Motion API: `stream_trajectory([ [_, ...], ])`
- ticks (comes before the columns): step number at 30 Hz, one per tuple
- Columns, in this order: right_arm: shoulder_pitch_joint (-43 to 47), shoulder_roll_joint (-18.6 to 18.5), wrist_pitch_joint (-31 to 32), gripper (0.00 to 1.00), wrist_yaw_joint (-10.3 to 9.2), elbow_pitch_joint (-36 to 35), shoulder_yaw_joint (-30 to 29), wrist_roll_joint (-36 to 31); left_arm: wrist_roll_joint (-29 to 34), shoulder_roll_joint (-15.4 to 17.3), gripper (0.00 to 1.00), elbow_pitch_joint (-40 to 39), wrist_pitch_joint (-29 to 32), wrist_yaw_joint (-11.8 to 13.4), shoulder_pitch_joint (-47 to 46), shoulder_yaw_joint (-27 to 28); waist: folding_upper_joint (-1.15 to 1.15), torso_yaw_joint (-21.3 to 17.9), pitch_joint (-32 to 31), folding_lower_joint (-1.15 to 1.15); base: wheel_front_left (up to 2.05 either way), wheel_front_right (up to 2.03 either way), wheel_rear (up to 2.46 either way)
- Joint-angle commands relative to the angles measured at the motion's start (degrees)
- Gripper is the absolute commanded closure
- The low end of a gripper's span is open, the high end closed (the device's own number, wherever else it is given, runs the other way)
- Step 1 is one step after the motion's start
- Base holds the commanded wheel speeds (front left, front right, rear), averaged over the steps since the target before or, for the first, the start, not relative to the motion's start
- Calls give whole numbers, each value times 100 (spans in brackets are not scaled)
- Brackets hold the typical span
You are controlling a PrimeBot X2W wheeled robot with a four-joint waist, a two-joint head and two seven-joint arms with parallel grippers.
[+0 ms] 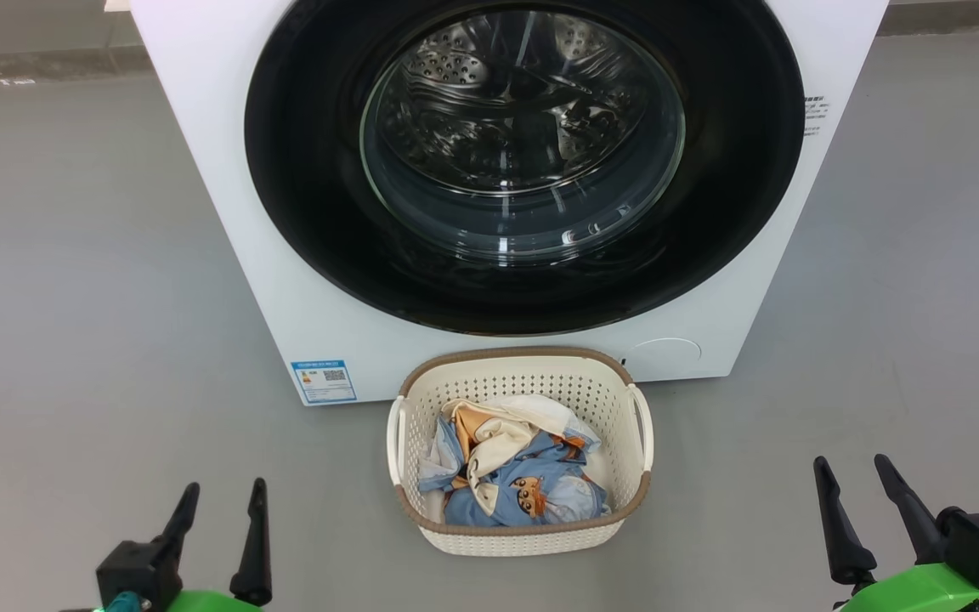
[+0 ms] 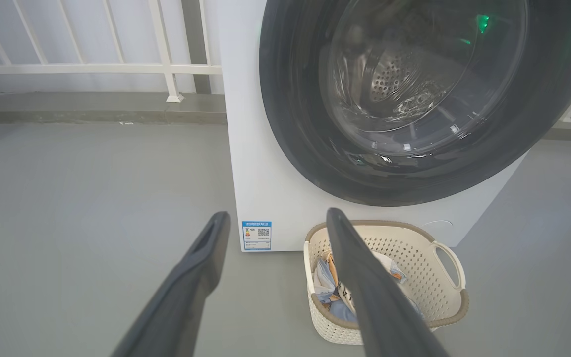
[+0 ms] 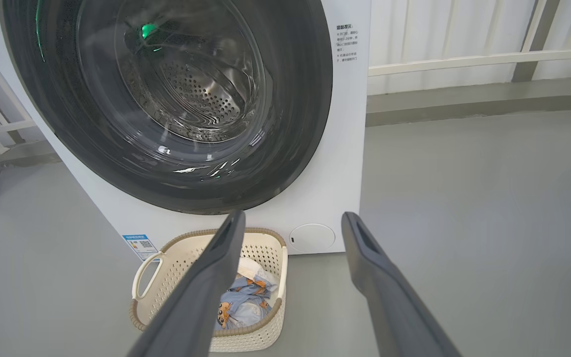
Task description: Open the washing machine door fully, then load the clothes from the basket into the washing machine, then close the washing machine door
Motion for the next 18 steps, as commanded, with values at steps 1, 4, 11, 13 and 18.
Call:
stream_trajectory([
  [1, -51, -96, -103, 0, 8, -182, 138, -176, 188, 127, 0, -174, -89, 42, -213, 126, 0, 1, -3, 0, 0, 0, 0],
  [4, -46, -83, -153, 0, 8, -221, 144, -390, 400, 150, 0, -195, -140, 73, -213, 99, 0, 3, -5, 0, 0, 0, 0],
  [11, -18, -44, -270, 0, 8, -288, 106, -879, 877, 194, 0, -222, -259, 124, -213, 76, 0, 8, -3, 0, 0, 0, 0],
  [13, -2, -32, -304, 0, 8, -308, 93, -1028, 1019, 205, 0, -229, -293, 133, -210, 72, 0, 9, -2, 0, 0, 0, 0],
  [18, 27, -4, -387, 0, 9, -331, 55, -1371, 1378, 220, 0, -262, -378, 163, -215, 70, 0, 16, 11, 0, 0, 0, 0],
])
